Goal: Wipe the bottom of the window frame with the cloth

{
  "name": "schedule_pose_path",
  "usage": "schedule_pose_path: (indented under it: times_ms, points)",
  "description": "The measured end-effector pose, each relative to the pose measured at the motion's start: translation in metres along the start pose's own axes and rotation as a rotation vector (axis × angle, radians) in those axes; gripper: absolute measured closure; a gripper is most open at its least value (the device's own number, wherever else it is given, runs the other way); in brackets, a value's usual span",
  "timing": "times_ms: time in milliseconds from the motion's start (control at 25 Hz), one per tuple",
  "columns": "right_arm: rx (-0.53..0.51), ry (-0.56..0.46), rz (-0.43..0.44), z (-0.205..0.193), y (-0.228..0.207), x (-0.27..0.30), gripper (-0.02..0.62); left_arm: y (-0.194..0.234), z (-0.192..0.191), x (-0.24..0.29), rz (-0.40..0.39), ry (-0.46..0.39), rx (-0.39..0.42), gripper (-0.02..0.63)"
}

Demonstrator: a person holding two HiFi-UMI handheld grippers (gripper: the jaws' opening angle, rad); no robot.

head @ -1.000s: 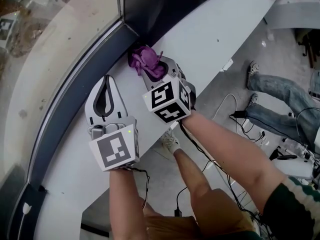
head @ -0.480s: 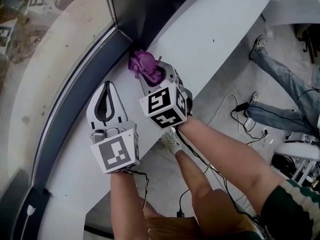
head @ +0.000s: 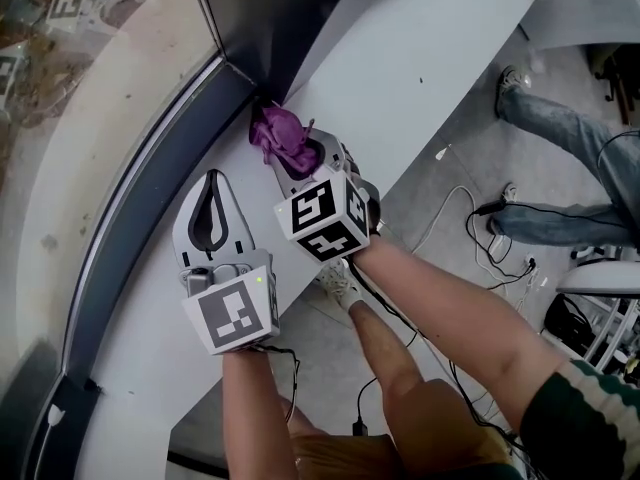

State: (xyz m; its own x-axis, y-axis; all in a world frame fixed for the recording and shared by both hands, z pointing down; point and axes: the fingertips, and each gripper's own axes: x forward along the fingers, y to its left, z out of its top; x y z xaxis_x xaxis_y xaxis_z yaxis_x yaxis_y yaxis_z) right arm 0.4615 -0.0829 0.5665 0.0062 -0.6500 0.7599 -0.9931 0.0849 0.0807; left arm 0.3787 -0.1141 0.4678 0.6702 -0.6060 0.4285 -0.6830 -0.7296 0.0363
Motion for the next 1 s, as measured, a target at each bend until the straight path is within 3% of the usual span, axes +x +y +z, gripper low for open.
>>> schedule_pose_path:
  times_ms: [800, 1000]
  points:
    - [-0.006, 0.028, 0.091, -0.048, 0.012, -0.022, 0.443, -0.031, -0.027, -0.023, 0.053, 0.038, -0.029, 0.603]
    - [-0.001, 0.039, 0.100, -0.062, 0.011, -0.028, 0.443, -0.050, -0.039, -0.031, 0.027, 0.069, -0.028, 0.603]
